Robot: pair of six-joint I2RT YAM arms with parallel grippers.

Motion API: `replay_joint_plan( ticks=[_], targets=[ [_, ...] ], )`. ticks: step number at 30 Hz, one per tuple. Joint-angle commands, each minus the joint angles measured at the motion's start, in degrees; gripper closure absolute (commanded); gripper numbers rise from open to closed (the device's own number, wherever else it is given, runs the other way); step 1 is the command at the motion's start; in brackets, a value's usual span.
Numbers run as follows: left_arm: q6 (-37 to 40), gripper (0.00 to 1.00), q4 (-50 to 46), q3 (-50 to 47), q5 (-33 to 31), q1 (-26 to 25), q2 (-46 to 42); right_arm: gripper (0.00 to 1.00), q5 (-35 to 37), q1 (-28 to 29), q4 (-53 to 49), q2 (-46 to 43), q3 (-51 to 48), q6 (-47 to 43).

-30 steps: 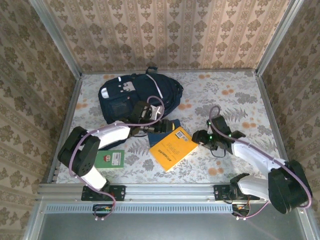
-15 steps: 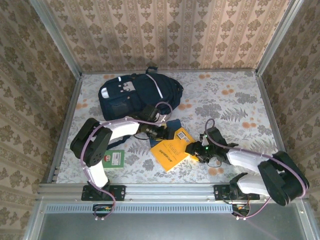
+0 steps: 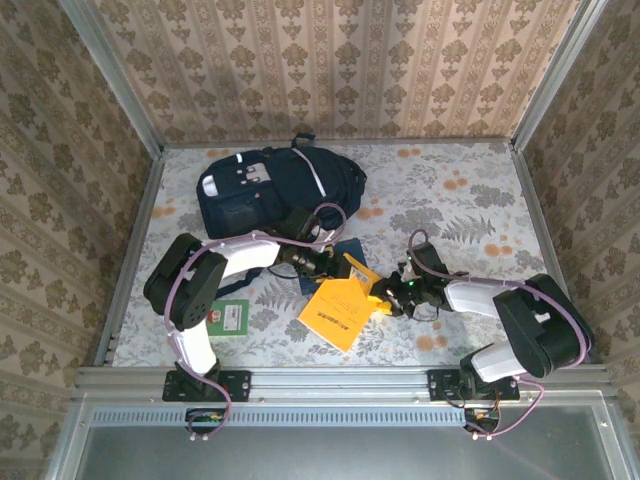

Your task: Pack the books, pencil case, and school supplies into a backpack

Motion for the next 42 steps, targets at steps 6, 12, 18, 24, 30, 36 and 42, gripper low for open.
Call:
replay_joint_plan(
  ticks=[6,12,18,24,30,36,42],
  targets=[
    [-4.0,0.72,5.2,-0.5,9.7,0.0,-3.0,0.65,8.2,-0.2,8.7,3.3,2.5,-3.2],
    [-3.4,1.00,5.3,-1.3,8.8,0.9,-5.9,0.61,8.8,-0.4,4.7,-2.3,2.3,-5.7],
    [-1.1,1.00,3.1,0.6,9.7,2.3,-14.4,0.22,9.7,-0.6,2.1,-16.6,-0.1,-11.5],
    [0.5,1.00,2.2,3.8,13.2,3.5,-22.4,0.00,6.4,-0.6,5.1,-32.7,-2.4,-16.1],
    [-8.5,1.00,16.5,3.0,21.1,3.7,-27.1,0.02,2.5,-0.5,16.0,-38.8,-5.3,-15.2],
    [-13.3,1.00,25.2,1.4,22.8,1.7,-29.6,0.05,-0.2,1.2,26.9,-39.9,-7.1,-14.0],
    [-17.2,1.00,32.1,-0.1,22.7,0.4,-30.2,0.09,-2.8,7.5,35.1,-38.5,-6.3,-13.5]
  ],
)
